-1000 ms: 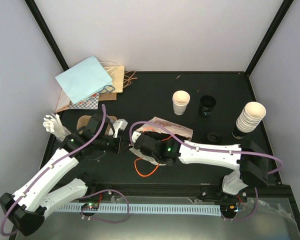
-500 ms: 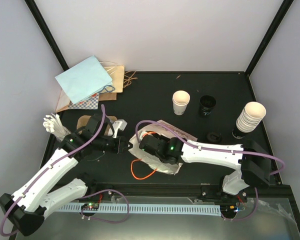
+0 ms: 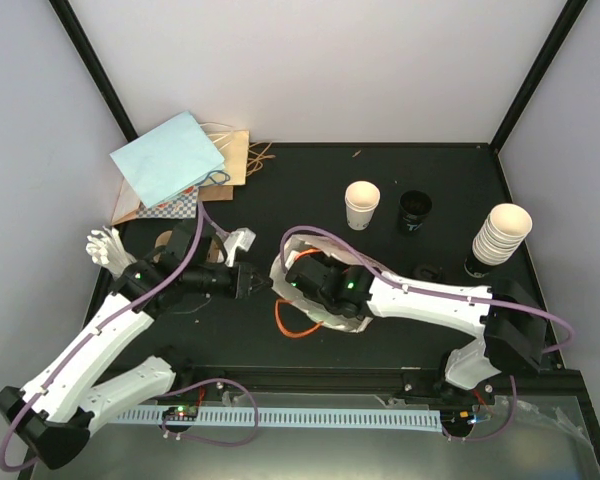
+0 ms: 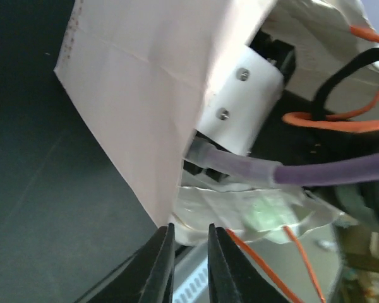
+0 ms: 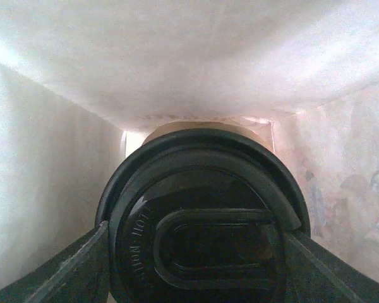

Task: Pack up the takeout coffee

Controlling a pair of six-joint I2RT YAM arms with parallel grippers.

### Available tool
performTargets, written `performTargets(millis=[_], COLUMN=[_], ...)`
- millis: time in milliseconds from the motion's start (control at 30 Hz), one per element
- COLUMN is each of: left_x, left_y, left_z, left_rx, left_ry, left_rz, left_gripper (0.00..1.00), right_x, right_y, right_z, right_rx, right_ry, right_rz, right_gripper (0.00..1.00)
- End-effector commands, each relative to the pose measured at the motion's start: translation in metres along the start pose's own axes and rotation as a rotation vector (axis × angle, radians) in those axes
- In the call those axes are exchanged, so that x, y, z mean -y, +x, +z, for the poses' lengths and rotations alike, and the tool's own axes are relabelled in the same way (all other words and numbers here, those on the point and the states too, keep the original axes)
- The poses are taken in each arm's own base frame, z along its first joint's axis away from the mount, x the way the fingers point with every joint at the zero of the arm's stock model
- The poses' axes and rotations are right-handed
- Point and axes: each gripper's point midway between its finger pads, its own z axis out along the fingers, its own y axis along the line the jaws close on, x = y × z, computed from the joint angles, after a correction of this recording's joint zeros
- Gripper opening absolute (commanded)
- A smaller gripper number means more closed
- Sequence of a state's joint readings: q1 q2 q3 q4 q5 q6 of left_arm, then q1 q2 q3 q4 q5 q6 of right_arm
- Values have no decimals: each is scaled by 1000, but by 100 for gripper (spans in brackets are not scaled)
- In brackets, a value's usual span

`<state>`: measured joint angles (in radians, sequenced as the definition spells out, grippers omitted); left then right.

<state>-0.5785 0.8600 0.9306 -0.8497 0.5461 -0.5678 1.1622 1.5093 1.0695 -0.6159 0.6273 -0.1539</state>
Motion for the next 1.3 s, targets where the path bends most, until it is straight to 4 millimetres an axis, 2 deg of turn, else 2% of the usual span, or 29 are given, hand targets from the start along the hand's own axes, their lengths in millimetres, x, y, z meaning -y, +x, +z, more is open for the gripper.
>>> performTargets(millis=[0,100,367,500,600,800,1267], left_x=[40,54,62,65,65,60,40], left_y=[-19,-30,-52,-67,-74,-74,-55], left_z=[-6,-8,-18,-35,-45,-50,-44], left_rx=[21,46,133,224,270,292,275], left_ry=[151,211,218,197,175,148,111], left_rz=[21,30,43,69,81,87,86], left_gripper=[24,37,48,65,73,76,77], right_x=[7,11,22,24,25,26,30], right_y=[1,3,12,20,28,40,69], right_z=[1,6,17,21,24,24,24], right_rx=[16,5,-50,-84,-120,-160,-225], right_ry=[-48,-78,-166,-190,-223,-239,-289], right_rz=[68,105,210,250,300,365,582], right_gripper=[46,46,46,46,45,45,45])
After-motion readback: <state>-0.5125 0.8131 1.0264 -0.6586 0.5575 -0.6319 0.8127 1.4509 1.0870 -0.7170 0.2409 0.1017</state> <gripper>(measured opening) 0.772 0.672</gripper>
